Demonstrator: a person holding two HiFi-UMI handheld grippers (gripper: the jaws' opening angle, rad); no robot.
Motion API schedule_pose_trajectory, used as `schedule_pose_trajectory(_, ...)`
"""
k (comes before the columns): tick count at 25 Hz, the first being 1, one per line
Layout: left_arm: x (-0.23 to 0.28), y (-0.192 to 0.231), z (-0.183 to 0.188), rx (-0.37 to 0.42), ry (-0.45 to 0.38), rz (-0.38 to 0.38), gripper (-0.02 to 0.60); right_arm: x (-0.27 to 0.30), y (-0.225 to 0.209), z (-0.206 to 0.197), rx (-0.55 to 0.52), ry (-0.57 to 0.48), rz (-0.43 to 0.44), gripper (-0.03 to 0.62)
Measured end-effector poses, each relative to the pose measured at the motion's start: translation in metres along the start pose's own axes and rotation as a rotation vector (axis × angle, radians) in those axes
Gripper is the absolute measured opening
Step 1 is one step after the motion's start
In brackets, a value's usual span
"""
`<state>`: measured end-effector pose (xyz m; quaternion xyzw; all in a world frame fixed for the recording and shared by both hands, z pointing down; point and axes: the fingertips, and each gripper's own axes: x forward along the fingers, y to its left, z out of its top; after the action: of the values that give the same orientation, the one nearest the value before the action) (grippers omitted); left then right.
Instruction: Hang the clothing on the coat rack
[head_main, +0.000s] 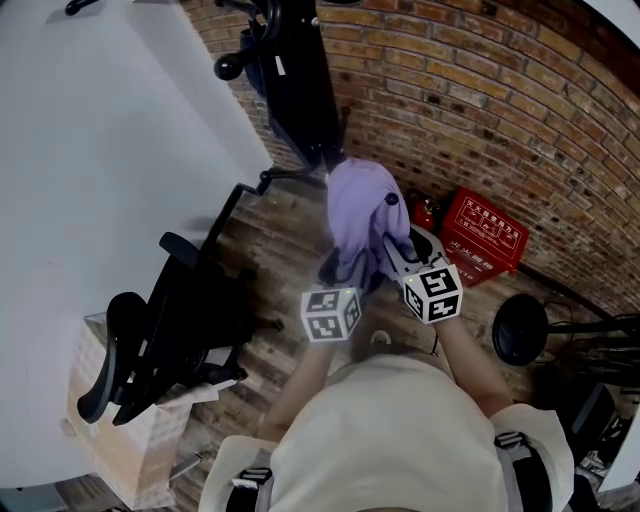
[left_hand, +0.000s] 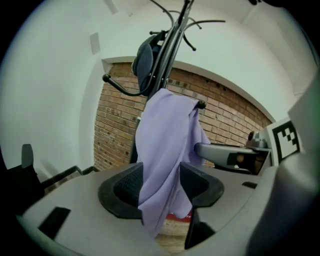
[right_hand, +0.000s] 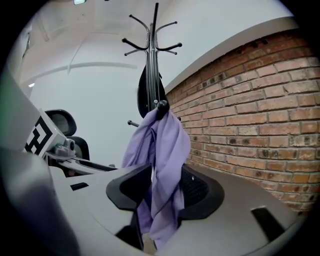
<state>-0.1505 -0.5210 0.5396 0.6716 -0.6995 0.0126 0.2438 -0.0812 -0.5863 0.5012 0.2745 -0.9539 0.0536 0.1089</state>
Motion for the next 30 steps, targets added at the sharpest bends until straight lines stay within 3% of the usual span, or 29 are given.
schedule_pose_trajectory(10,-0.061,0.007,-0.003,0.009,-0.018,-0.025,0.206,-0.050,0.040,0.007,0.007,-0.039,-0.075,0.150)
schedule_pose_trajectory(16,-0.097,0.010,-0.003,0.014,-0.045,-0.026,0.159,-0.080,0.072,0.011,0.005,-0.070,-0.090,0.147)
schedule_pose_trajectory(25,-0.163,0.004,-0.008,0.014,-0.095,-0.040,0.064,-0.129,0.125,0.010,-0.002,-0.091,-0.104,0.057)
schedule_pose_trajectory(30,-0.200,0.002,-0.017,0.015,-0.111,-0.025,0.043,-0.154,0.156,0.007,-0.007,-0.099,-0.082,0.031)
